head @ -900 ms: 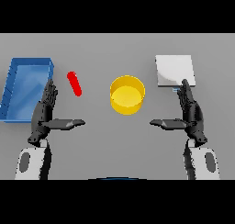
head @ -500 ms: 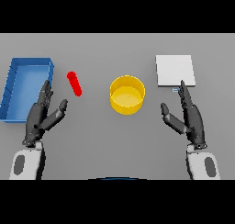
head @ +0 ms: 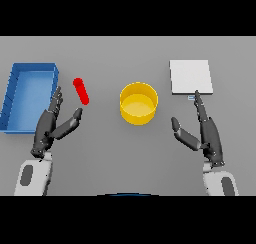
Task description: Pick up the red beaker and tilt it to pour out 1 green nut into yellow bowl. Pick up the yellow bowl and place it on the metallic measuring scale.
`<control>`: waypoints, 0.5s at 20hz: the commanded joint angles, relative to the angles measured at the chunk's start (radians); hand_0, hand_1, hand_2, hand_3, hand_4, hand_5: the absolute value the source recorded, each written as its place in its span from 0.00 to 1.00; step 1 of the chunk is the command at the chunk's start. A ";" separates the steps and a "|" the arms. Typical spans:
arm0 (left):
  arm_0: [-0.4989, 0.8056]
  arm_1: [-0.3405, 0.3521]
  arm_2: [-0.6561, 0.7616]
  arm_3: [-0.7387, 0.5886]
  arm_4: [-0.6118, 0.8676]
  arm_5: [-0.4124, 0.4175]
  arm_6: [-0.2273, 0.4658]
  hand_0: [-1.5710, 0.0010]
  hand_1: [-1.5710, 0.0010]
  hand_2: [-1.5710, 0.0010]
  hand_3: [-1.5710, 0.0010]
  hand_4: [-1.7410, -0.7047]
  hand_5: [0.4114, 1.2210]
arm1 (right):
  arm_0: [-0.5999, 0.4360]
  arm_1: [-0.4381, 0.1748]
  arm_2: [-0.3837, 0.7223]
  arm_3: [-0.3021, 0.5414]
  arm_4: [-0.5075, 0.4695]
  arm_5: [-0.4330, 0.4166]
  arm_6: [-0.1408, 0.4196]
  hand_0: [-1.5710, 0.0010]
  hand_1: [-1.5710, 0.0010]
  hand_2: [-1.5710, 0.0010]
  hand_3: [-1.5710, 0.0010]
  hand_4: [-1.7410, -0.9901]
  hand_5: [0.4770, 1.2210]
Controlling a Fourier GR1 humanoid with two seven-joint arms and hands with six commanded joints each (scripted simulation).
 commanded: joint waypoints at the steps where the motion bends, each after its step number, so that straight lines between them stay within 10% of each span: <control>1: -0.009 -0.003 -0.001 0.020 -0.004 0.000 -0.025 1.00 1.00 1.00 1.00 0.60 0.27 | 0.005 0.007 0.003 0.000 -0.006 0.003 -0.006 1.00 1.00 1.00 1.00 0.80 0.23; 10: -0.270 -0.008 0.081 0.362 -0.006 0.039 -0.105 1.00 1.00 1.00 1.00 0.56 0.27 | 0.005 0.007 -0.012 0.007 -0.051 0.028 -0.040 1.00 1.00 1.00 1.00 0.68 0.25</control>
